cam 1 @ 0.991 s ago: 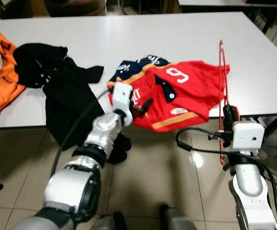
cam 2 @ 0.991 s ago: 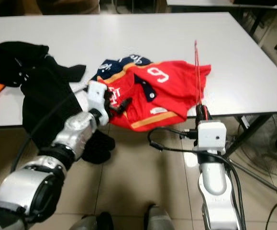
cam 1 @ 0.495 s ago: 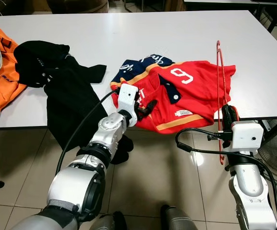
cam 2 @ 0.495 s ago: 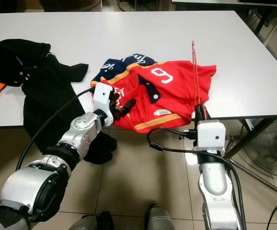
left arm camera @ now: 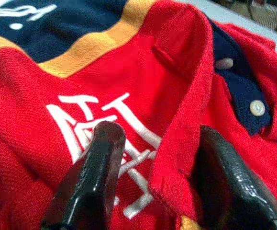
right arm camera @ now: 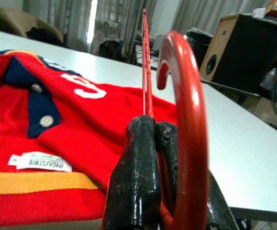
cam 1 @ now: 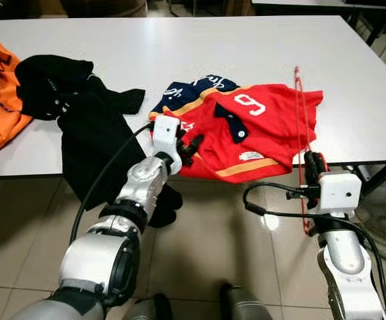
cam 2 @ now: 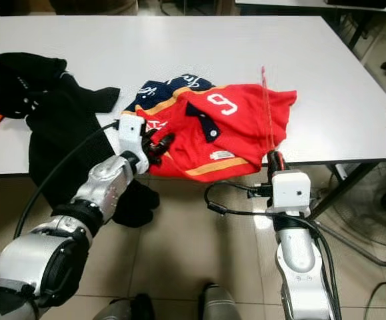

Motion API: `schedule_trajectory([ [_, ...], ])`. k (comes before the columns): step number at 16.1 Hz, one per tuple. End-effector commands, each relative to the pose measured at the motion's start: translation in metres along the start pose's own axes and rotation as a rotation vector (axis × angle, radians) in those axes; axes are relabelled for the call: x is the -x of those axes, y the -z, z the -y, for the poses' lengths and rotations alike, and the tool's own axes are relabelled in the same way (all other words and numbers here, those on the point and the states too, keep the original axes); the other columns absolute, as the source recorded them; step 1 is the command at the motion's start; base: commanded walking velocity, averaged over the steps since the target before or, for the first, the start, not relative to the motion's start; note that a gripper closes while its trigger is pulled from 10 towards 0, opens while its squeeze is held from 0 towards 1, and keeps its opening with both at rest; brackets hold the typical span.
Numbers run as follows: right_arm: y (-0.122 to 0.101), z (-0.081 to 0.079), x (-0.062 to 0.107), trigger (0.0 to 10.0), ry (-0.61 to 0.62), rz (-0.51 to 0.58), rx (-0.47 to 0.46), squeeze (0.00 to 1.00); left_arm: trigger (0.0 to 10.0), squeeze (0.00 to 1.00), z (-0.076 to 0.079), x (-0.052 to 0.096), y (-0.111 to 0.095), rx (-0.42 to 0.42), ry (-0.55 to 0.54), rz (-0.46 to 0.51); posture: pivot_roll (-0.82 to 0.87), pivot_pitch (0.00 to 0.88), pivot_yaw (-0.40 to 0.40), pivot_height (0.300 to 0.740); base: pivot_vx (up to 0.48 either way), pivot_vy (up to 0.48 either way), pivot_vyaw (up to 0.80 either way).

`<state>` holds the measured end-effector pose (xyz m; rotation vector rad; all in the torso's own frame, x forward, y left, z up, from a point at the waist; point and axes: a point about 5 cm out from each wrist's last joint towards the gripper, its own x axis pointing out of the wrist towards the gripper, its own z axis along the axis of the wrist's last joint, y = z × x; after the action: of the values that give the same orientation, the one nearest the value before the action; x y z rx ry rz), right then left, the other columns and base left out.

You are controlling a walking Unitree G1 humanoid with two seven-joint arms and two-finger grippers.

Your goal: Hang hanger

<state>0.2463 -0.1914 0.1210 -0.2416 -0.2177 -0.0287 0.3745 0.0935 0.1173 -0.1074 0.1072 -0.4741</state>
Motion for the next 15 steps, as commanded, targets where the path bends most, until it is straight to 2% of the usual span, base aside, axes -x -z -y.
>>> schedule_trajectory([
  [1, 0.003, 0.002, 0.000, 0.0, -0.011, -0.019, -0.004, 0.00, 0.0, 0.00, -0.004, 0.005, 0.006, 0.008, -0.016, -0.001, -0.30, 0.123, -0.015, 0.740, 0.000, 0.000, 0.00],
  [4, 0.004, 0.006, -0.013, 0.0, -0.062, -0.014, 0.014, 0.00, 0.0, 0.00, 0.002, 0.009, 0.014, 0.022, -0.012, 0.035, -0.26, 0.105, -0.060, 0.740, 0.000, 0.000, 0.00],
  [5, 0.004, 0.006, -0.022, 0.0, -0.095, -0.017, 0.019, 0.00, 0.0, 0.00, 0.003, 0.010, 0.014, 0.036, -0.013, 0.052, -0.23, 0.092, -0.073, 0.740, 0.000, 0.000, 0.00],
  [8, 0.007, 0.003, -0.031, 0.0, -0.206, -0.043, -0.007, 0.00, 0.0, 0.00, -0.005, 0.012, 0.006, 0.032, -0.030, 0.085, -0.21, 0.084, -0.073, 0.740, 0.000, 0.000, 0.00],
  [10, -0.005, 0.013, -0.044, 0.0, -0.347, -0.013, 0.021, 0.00, 0.0, 0.00, -0.014, 0.013, -0.004, 0.000, -0.049, 0.112, -0.21, 0.081, -0.067, 0.740, 0.000, 0.000, 0.00],
  [11, -0.009, 0.018, -0.048, 0.0, -0.347, 0.003, 0.043, 0.00, 0.0, 0.00, -0.015, 0.013, -0.007, -0.035, -0.045, 0.119, -0.21, 0.081, -0.067, 0.740, 0.000, 0.000, 0.00],
  [12, -0.015, 0.029, -0.054, 0.0, -0.321, 0.025, 0.072, 0.00, 0.0, 0.00, -0.011, 0.011, -0.013, -0.105, -0.017, 0.132, -0.23, 0.083, -0.049, 0.740, 0.000, 0.000, 0.00],
  [13, -0.016, 0.032, -0.055, 0.0, -0.313, 0.031, 0.077, 0.00, 0.0, 0.00, -0.008, 0.010, -0.015, -0.121, -0.004, 0.138, -0.23, 0.084, -0.045, 0.740, 0.000, 0.000, 0.00],
  [14, -0.015, 0.031, -0.054, 0.0, -0.312, 0.033, 0.078, 0.00, 8.1, 0.00, -0.003, 0.008, -0.016, -0.131, 0.016, 0.134, -0.24, 0.084, -0.035, 0.740, 0.000, 0.000, 0.00],
  [15, -0.012, 0.026, -0.050, 0.0, -0.319, 0.032, 0.079, 0.00, 10.0, 0.00, 0.003, 0.004, -0.017, -0.144, 0.039, 0.127, -0.24, 0.082, -0.029, 0.740, 0.000, 0.000, 0.00],
])
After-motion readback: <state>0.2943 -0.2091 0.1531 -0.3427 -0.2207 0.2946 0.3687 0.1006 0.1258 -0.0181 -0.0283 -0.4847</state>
